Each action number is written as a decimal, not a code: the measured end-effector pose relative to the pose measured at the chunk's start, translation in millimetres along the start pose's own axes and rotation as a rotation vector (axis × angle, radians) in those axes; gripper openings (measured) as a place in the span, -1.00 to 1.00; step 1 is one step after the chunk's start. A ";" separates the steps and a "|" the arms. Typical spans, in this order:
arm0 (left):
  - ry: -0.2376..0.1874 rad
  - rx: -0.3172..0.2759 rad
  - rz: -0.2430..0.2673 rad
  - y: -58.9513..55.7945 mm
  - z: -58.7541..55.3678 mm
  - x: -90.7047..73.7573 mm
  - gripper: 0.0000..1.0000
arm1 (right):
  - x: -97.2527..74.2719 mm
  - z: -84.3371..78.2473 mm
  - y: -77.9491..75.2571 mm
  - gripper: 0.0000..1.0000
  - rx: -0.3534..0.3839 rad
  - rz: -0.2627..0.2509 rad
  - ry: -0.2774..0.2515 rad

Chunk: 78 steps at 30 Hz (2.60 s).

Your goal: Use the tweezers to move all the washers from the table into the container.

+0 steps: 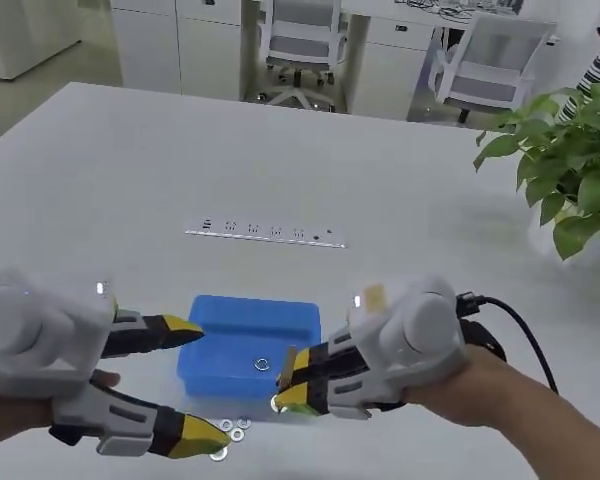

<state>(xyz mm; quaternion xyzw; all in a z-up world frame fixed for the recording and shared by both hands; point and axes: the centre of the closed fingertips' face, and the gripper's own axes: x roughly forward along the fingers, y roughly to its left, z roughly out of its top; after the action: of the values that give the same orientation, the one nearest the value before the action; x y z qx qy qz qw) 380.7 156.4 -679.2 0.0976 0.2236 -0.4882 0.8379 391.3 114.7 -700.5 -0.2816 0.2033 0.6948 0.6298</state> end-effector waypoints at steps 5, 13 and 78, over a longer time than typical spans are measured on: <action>-0.005 -0.010 0.036 2.7 -2.0 -4.8 0.75 | -4.0 3.6 -4.0 -0.82 -0.003 -0.003 -0.004; 0.001 -0.029 0.056 5.5 -6.7 -9.2 0.86 | -9.7 10.0 -17.4 -0.82 -0.008 -0.019 -0.012; -0.031 -0.043 0.044 23.3 -5.0 1.4 0.72 | 39.1 -40.2 -78.2 -0.81 -0.009 -0.017 0.015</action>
<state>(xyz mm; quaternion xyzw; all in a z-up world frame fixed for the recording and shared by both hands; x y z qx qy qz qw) 399.9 169.0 -685.6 0.0766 0.2188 -0.4661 0.8538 472.2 128.5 -750.7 -0.2914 0.2025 0.6883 0.6327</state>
